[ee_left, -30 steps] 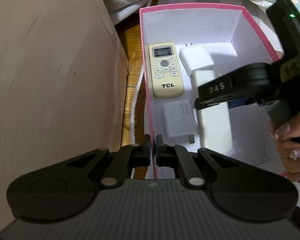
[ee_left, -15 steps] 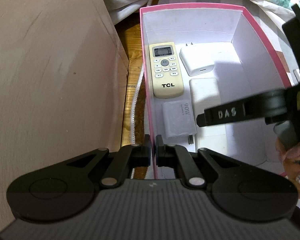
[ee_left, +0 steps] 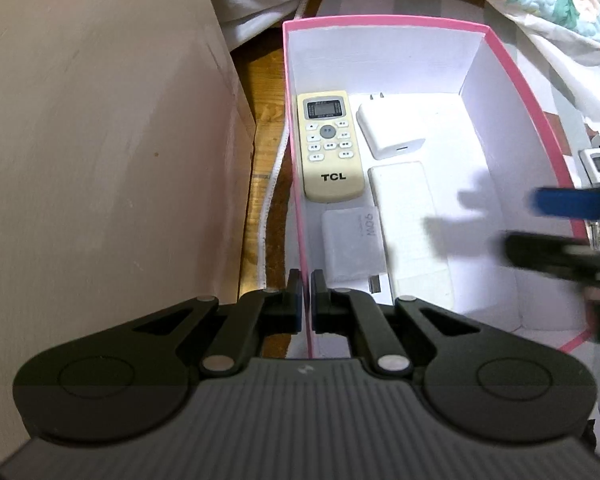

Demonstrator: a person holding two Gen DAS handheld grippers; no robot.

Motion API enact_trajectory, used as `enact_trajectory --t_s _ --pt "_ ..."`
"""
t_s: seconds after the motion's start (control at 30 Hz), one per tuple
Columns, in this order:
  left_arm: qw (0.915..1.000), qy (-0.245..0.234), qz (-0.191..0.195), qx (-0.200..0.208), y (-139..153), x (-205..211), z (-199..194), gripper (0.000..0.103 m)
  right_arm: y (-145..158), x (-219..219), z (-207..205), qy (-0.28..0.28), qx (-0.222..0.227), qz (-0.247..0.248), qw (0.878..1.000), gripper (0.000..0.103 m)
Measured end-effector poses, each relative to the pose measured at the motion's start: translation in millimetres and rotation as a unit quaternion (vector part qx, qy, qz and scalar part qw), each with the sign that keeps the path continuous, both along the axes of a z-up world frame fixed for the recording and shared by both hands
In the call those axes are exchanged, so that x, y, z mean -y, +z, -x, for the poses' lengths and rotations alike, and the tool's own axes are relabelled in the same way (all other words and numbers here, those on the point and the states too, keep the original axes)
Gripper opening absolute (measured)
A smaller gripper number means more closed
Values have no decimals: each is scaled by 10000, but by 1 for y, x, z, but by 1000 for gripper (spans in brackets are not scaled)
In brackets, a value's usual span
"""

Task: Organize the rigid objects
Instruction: 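Move the right tool to the mat and grasp the white TCL remote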

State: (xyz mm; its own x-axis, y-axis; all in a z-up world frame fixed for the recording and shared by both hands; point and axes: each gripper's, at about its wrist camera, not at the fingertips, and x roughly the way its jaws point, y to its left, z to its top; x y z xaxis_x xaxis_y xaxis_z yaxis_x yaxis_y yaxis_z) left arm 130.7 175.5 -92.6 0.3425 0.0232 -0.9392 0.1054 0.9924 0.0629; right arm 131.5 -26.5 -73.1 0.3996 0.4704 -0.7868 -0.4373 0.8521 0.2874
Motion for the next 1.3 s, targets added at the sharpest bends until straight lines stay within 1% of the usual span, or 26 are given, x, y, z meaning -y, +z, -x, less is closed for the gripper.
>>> enact_trajectory --t_s 0.07,0.1,0.2,0.27,0.4,0.5,0.57,0.63,0.7,0.8,0.87,0.97,1.17,1.2,1.23,1.27,1.3 --pt "10000 -47 -55 14 -1 2 1 3 23 23 18 80 304 -199 9993 55" --pt "10000 -56 -64 10 -1 2 1 3 31 32 23 70 426 -219 9988 55" --pt "10000 -28 -41 -21 -2 1 1 3 52 63 41 7 872 -107 9961 55" --pt "10000 38 13 -68 -4 -1 1 3 59 87 50 -124 993 -42 9950 55" --pt "9996 148 88 -223 -11 -4 -1 3 52 127 55 -428 1020 214 9936 55" --pt "9996 142 72 -232 -12 -4 0 3 43 155 51 -732 941 468 9918 56" --pt "9996 146 75 -238 -11 -4 0 3 35 173 43 -863 849 545 9912 58" --pt "9996 125 56 -234 -11 -3 1 3 26 190 34 -1056 690 664 9898 60" --pt "9997 107 26 -228 -11 -2 1 3 12 206 23 -1213 509 718 9887 62" --pt "9997 -47 -76 -212 -11 1 2 3 -14 226 2 -1466 140 736 9864 64" --pt "9998 -23 -61 -213 -11 1 2 3 -32 235 -11 -1650 -50 828 9828 64" --pt "9997 29 -4 -223 -11 -1 1 3 -54 241 -27 -1710 -303 883 9808 64" --pt "9998 22 -10 -221 -11 -2 1 3 -86 238 -44 -1723 -514 1099 9775 63" --pt "9998 23 -9 -221 -11 -2 1 3 -91 236 -46 -1704 -541 1135 9773 69" --pt "9998 25 -9 -220 -11 -2 1 3 -93 233 -46 -1666 -414 1150 9784 72" --pt "9998 27 -8 -219 -11 -2 1 3 -96 228 -47 -1600 -300 1252 9787 72" --pt "9998 22 -10 -219 -11 -2 1 3 -98 222 -46 -1547 -162 1418 9776 67"
